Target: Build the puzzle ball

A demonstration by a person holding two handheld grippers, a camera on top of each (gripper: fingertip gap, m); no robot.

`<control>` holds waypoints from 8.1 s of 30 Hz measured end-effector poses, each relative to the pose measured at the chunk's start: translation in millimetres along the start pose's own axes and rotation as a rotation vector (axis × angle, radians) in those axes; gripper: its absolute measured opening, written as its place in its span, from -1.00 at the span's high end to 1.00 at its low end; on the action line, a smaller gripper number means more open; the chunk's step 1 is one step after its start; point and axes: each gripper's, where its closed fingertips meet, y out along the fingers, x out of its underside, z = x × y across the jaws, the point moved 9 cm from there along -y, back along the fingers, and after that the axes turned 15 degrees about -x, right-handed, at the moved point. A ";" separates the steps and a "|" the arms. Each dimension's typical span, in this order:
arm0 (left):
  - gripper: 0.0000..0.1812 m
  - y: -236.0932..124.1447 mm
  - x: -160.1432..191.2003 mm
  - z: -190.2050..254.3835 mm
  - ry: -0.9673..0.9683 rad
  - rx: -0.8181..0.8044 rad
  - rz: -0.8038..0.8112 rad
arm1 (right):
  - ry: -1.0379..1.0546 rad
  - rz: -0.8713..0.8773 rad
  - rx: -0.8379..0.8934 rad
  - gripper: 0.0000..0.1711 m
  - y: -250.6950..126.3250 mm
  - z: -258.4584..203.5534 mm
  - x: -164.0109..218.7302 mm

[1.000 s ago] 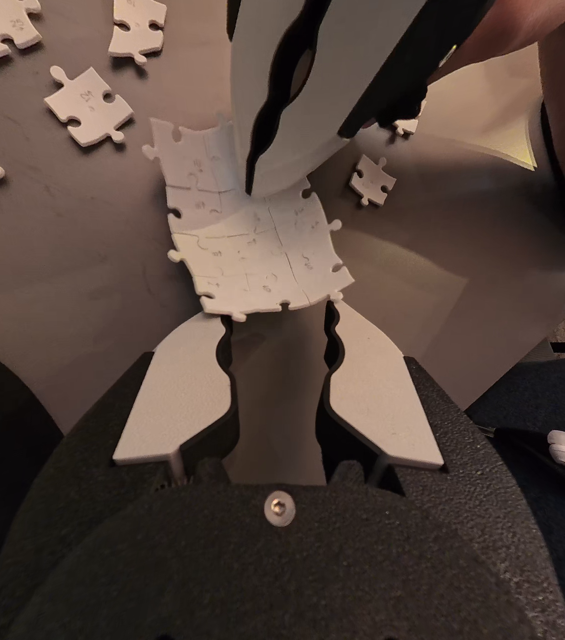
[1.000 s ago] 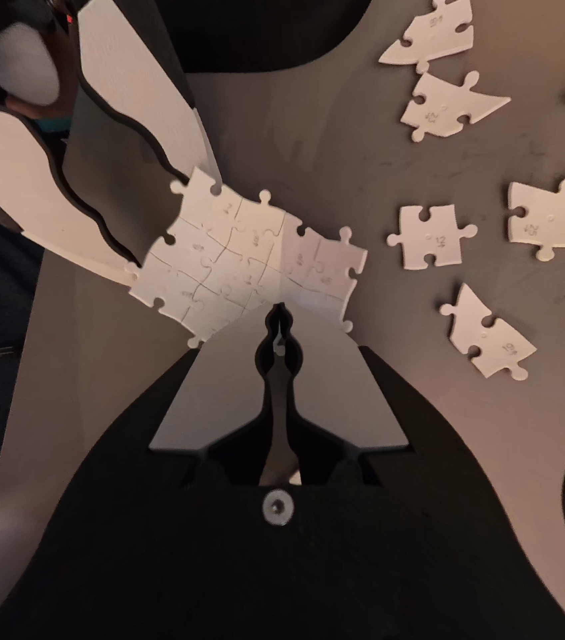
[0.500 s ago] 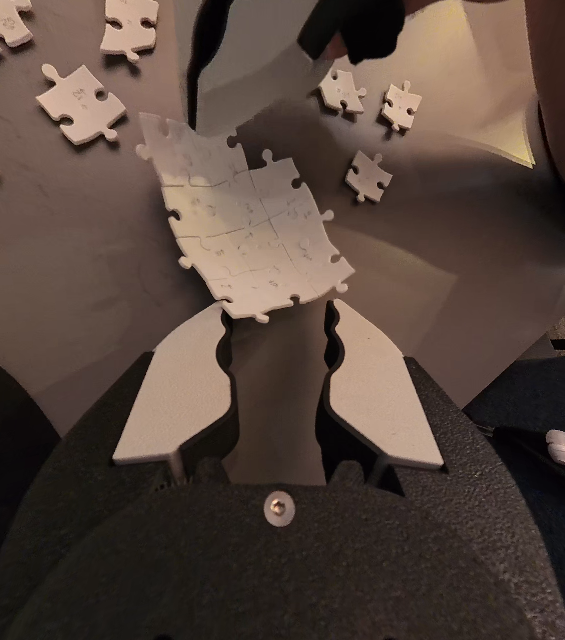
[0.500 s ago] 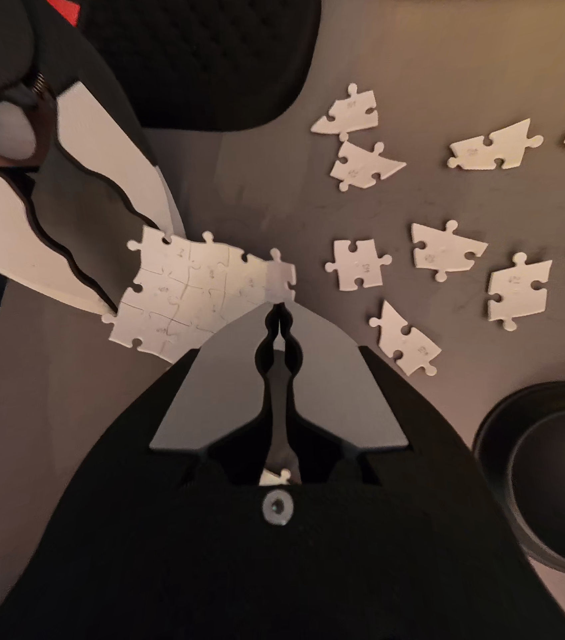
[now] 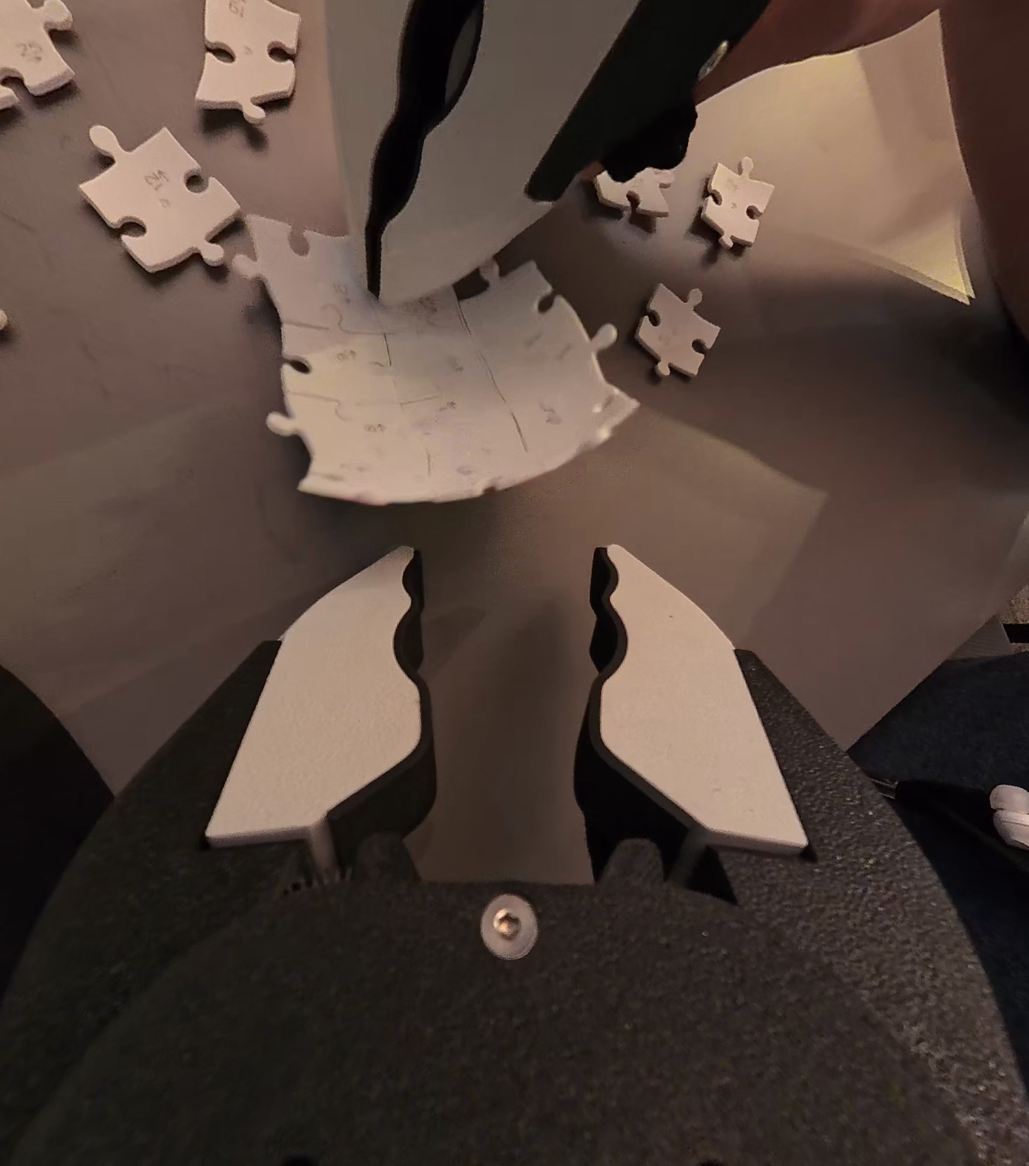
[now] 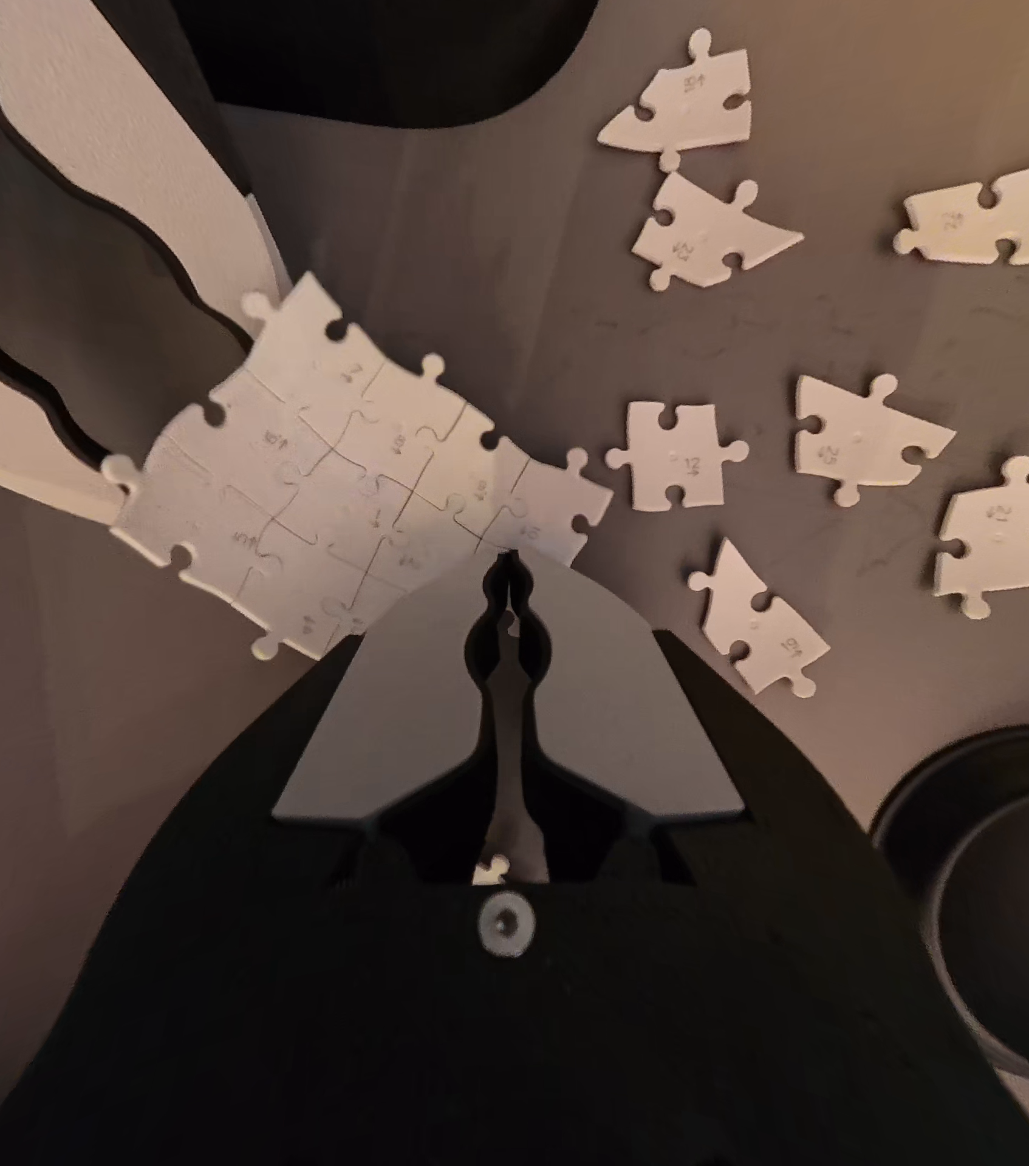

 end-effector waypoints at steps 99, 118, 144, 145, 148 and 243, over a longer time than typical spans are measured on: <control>0.48 -11.8 20.2 -3.2 0.081 0.215 0.045 | 0.307 0.813 0.196 0.86 -98.6 -60.1 131.0; 0.48 -14.8 5.8 -49.2 0.052 0.114 0.090 | 0.025 0.212 0.217 0.81 -28.1 -50.2 41.9; 0.49 2.4 -6.7 -48.7 0.021 0.210 0.029 | -0.079 0.152 -0.058 0.79 -11.5 -32.6 38.3; 0.49 2.3 -6.5 -48.4 0.022 0.210 0.028 | -0.078 0.150 -0.061 0.79 -11.2 -32.4 38.3; 0.49 1.6 -5.9 -48.4 0.018 0.208 0.027 | -0.074 0.135 -0.062 0.78 -13.9 -31.4 39.3; 0.35 13.0 -78.3 -65.1 0.235 -0.061 -0.001 | 0.485 0.434 -0.126 0.97 -33.6 -1.7 18.4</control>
